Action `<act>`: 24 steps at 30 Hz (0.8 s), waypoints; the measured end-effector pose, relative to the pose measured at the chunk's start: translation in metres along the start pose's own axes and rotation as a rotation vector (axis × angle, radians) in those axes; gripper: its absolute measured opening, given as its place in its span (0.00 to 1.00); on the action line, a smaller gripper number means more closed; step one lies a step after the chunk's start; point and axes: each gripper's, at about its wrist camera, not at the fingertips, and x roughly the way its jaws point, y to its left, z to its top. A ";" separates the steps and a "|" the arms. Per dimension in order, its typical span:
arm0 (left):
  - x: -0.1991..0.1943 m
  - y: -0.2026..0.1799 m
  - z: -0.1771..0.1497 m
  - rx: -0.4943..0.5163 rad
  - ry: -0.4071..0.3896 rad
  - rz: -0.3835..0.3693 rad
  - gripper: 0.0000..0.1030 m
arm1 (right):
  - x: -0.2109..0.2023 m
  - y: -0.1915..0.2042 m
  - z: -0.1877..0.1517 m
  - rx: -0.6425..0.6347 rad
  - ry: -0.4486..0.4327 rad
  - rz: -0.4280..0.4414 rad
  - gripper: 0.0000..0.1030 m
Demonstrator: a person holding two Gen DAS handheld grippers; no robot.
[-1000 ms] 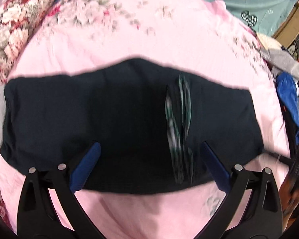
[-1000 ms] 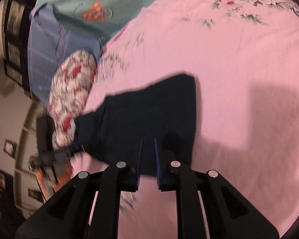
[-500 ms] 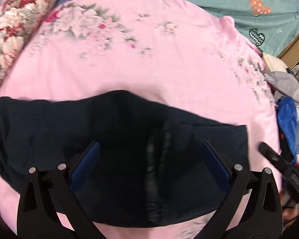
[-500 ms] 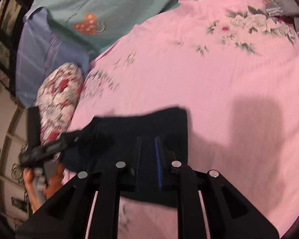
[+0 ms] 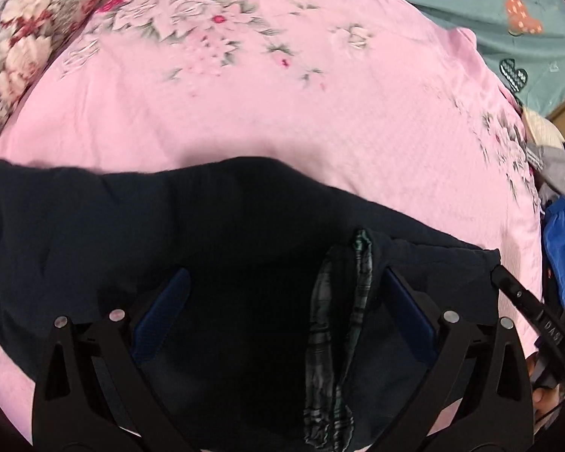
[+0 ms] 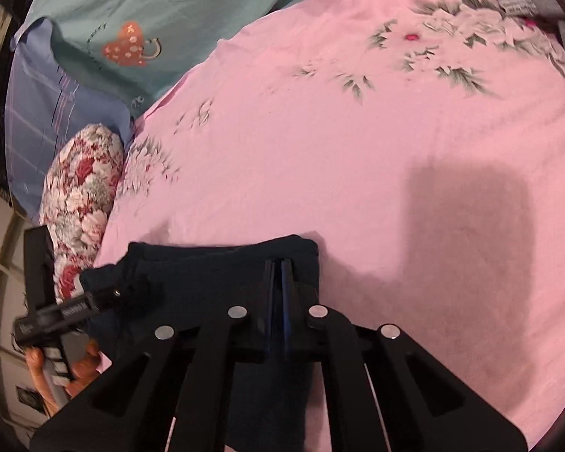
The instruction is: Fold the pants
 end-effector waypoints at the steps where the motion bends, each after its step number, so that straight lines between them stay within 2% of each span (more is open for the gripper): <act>1: -0.003 0.001 -0.002 -0.005 0.000 0.025 0.98 | 0.001 0.001 -0.002 -0.008 0.001 -0.010 0.05; 3: -0.012 0.008 -0.006 -0.028 -0.010 0.040 0.98 | 0.002 0.009 -0.005 -0.012 -0.014 -0.041 0.09; 5: -0.024 0.006 -0.012 -0.051 -0.026 0.002 0.98 | -0.003 0.023 -0.011 -0.013 -0.028 -0.035 0.22; 6: -0.027 0.002 -0.016 -0.033 -0.018 -0.037 0.98 | -0.006 0.030 -0.014 -0.030 -0.026 -0.013 0.23; 7: -0.029 -0.003 -0.020 -0.005 -0.001 -0.074 0.98 | -0.010 0.044 -0.021 -0.068 -0.012 0.033 0.28; 8: -0.028 -0.009 -0.026 0.032 0.026 -0.107 0.98 | -0.011 0.054 -0.028 -0.086 0.011 0.078 0.41; 9: -0.026 -0.011 -0.031 0.053 0.050 -0.117 0.98 | -0.010 0.061 -0.037 -0.086 0.049 0.120 0.45; 11: -0.016 -0.016 -0.043 0.088 0.099 -0.108 0.98 | -0.006 0.064 -0.052 -0.077 0.111 0.133 0.47; 12: -0.015 -0.014 -0.049 0.118 0.090 -0.097 0.98 | -0.003 0.061 -0.061 -0.079 0.147 0.113 0.47; 15: -0.020 -0.007 -0.060 0.193 0.052 -0.034 0.98 | -0.020 0.041 -0.070 -0.061 0.132 0.116 0.46; 18: -0.027 0.007 -0.060 0.131 0.048 -0.045 0.98 | -0.043 0.020 -0.068 -0.004 0.087 0.084 0.44; 21: -0.037 0.010 -0.063 0.064 0.049 -0.079 0.98 | -0.057 0.027 -0.070 0.008 0.013 0.021 0.46; 23: -0.035 0.003 -0.065 0.118 0.047 -0.088 0.98 | -0.053 0.043 -0.075 -0.036 0.025 0.104 0.50; 24: -0.029 0.003 -0.065 0.130 0.052 -0.054 0.98 | -0.043 0.051 -0.078 -0.053 0.069 0.170 0.51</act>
